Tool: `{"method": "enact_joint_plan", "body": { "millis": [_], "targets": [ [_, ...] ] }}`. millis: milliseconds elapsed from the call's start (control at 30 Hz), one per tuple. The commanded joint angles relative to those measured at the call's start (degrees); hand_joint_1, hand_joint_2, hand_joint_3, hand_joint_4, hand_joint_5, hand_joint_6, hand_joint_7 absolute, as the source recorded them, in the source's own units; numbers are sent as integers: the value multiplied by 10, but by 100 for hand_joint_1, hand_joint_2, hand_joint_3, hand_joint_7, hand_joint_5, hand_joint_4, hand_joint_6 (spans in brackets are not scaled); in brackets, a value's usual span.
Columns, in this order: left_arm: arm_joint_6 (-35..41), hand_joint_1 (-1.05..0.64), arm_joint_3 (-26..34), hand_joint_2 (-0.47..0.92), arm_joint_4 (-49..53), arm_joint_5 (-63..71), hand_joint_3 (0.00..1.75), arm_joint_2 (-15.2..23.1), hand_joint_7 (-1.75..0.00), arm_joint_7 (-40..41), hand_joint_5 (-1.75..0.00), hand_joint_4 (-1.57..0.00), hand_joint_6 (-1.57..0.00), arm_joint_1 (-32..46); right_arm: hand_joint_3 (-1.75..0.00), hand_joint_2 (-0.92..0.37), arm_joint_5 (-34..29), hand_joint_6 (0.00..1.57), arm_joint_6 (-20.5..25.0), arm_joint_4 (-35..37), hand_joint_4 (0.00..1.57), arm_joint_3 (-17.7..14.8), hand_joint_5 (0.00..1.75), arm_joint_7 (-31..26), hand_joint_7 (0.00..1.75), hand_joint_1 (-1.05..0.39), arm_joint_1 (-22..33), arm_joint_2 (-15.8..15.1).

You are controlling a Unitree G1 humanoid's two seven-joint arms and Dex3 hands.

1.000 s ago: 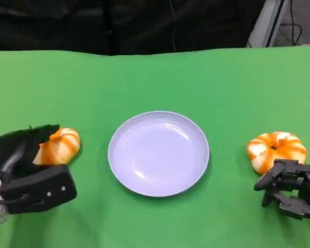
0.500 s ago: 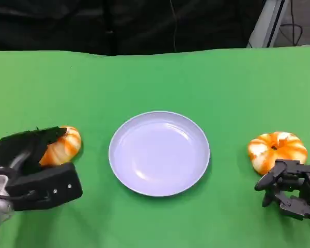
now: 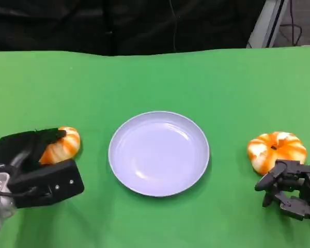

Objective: Grasp the bread from the table and place it into the plate.

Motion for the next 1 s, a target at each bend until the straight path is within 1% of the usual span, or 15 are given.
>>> {"method": "enact_joint_plan", "body": {
  "millis": [33,67,100,133,167,200,267,300,333,433,567,700,1000],
  "targets": [
    [14,-16,12,92,13,-14,17,0,-25,-19,-112,-46,-91,8,-56,-86,2,96,-4,-5,90,-2,135,-6,94,8,7,-9],
    [13,-16,14,92,13,-16,19,-1,-33,-19,-121,-45,-89,8,-56,-86,1,96,-4,-5,90,-2,135,-7,94,8,7,-9],
    [13,-16,17,92,13,-19,20,-1,-37,-19,-124,-45,-89,9,-56,-86,1,96,-4,-4,90,-2,135,-7,94,8,7,-9],
    [12,-17,18,92,13,-20,22,-2,-46,-16,-129,-45,-86,10,-56,-86,1,96,-3,-5,90,-2,135,-7,94,7,7,-8],
    [11,-16,19,92,13,-20,24,-2,-61,-10,-133,-47,-83,11,-56,-86,1,97,-3,-5,91,-2,135,-7,94,7,7,-8],
    [10,-16,20,92,13,-21,25,-2,-70,-6,-137,-48,-81,12,-56,-86,1,97,-3,-5,91,-2,135,-8,93,7,7,-8],
    [7,-16,22,92,13,-22,28,-3,-84,3,-143,-50,-79,13,-56,-86,1,97,-5,-4,91,-1,135,-8,93,7,7,-8],
    [6,-15,22,92,13,-21,31,-4,-96,10,-148,-51,-77,14,-56,-86,1,97,-5,-4,91,-1,135,-8,93,7,7,-8],
    [5,-13,22,92,13,-20,31,-5,-111,15,-155,-53,-73,15,-57,-86,1,97,-6,-5,91,-1,135,-8,93,7,7,-9],
    [6,-12,25,92,13,-22,26,-8,-133,23,-166,-52,-66,16,-57,-85,3,97,-2,-6,90,-1,135,-5,93,7,7,-8],
    [9,-11,30,92,14,-27,25,-13,-146,31,-173,-51,-61,16,-58,-85,1,96,-8,-4,91,-1,135,-7,93,8,7,-9],
    [6,-10,36,92,14,-28,24,-15,-154,36,-175,-51,-56,18,-58,-85,-1,96,-6,-5,91,0,135,-11,94,7,7,-9],
    [10,-12,40,92,15,-26,21,-17,-164,39,-175,-47,-47,19,-59,-84,-7,96,-8,-6,90,2,136,-15,95,8,8,-10]
  ]
}}
